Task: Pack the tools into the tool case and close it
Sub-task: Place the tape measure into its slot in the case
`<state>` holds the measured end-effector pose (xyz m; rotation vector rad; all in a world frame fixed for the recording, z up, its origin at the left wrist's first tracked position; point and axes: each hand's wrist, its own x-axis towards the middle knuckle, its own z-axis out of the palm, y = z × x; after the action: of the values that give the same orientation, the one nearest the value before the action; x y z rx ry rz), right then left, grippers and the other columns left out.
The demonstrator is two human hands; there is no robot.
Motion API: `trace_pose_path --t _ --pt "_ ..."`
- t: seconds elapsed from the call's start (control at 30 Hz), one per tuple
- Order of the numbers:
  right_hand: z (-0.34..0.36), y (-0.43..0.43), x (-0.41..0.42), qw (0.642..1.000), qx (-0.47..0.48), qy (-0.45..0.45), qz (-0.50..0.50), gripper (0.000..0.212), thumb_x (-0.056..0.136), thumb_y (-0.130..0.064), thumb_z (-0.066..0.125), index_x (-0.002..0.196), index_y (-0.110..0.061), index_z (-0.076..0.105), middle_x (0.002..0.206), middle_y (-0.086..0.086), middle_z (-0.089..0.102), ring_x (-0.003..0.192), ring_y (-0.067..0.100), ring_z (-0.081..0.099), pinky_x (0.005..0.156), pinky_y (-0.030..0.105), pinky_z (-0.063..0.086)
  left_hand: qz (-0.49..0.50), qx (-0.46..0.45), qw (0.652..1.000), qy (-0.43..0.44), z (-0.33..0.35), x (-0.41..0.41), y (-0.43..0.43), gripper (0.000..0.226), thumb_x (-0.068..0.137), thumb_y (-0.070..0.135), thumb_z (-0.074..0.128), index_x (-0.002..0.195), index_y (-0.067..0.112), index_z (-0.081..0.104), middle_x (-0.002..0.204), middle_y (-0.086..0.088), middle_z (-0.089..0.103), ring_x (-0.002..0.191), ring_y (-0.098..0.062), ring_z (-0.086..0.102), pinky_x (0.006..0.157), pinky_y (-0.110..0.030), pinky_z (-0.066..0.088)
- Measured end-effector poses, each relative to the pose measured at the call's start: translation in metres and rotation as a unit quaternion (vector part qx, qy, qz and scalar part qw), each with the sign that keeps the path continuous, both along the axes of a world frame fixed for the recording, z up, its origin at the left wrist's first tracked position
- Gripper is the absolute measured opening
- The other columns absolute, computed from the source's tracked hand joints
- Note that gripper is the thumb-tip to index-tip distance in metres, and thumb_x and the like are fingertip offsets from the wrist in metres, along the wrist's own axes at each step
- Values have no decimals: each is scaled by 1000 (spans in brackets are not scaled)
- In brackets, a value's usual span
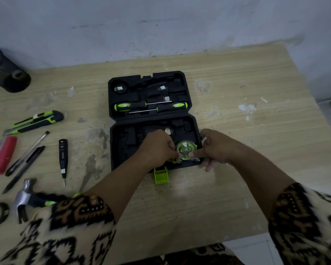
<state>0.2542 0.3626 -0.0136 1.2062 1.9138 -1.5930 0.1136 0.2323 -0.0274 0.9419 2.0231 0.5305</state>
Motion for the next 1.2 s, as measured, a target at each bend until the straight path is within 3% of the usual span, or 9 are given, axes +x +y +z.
trace_pose_path --t 0.3,0.4,0.47,0.6,0.7,0.87,0.93,1.07,1.2 --pt "4 1 0 1000 -14 -10 5 49 79 -12 80 115 -10 47 85 22 66 57 30 68 60 49 61 21 -23 997 -69 1 -4 6 27 75 25 83 75 0 75 65 -9 73 59 -17 71 60 -24 56" --pt "9 0 -4 999 -24 -22 -26 53 81 -37 77 117 -11 48 99 17 63 61 30 70 61 45 62 64 -28 990 -125 1 -6 10 44 82 36 75 77 -7 70 71 -17 74 64 -27 73 70 -36 61" --pt "10 -2 -7 998 -11 -39 -43 53 83 -45 72 115 -11 48 102 14 59 61 30 68 59 43 62 76 -33 988 -134 1 -5 12 42 84 33 74 73 -7 68 71 -19 73 64 -30 73 70 -38 61" --pt "12 -6 -11 996 -17 -55 -69 47 85 -39 72 111 -11 45 106 16 55 62 26 65 53 36 61 84 -44 983 -157 1 -5 13 38 84 30 74 67 -2 64 71 -20 72 65 -31 72 68 -36 59" --pt "13 -6 -12 995 -15 -54 -81 45 85 -35 73 107 -10 42 103 17 50 62 27 67 51 38 61 63 -38 991 -114 -1 -3 10 38 86 33 72 64 3 64 70 -15 74 62 -25 73 64 -30 59" --pt "4 -10 -6 995 10 -26 -92 35 84 -35 74 90 -14 47 89 14 55 44 23 62 48 40 60 55 -6 996 -71 -7 2 5 41 87 34 71 58 8 58 68 -14 73 61 -23 73 69 -42 62" --pt "3 -7 -4 996 5 -16 -88 35 83 -33 75 91 -12 47 89 16 58 43 22 62 48 38 59 44 -5 997 -59 -6 1 6 41 88 34 70 60 6 60 67 -13 73 60 -22 73 68 -40 62" --pt "2 2 4 997 -53 -6 -56 42 81 -8 77 110 -2 46 87 24 59 48 24 63 58 47 62 49 2 997 -65 -6 0 5 44 87 34 71 72 -7 64 67 -13 74 58 -20 73 67 -39 62" --pt "6 5 1 1000 -29 -9 0 29 82 -1 74 89 -11 48 75 17 60 55 29 65 61 50 61 45 -3 996 -72 0 0 5 36 83 30 75 76 -5 70 72 -14 74 62 -21 73 64 -30 61"
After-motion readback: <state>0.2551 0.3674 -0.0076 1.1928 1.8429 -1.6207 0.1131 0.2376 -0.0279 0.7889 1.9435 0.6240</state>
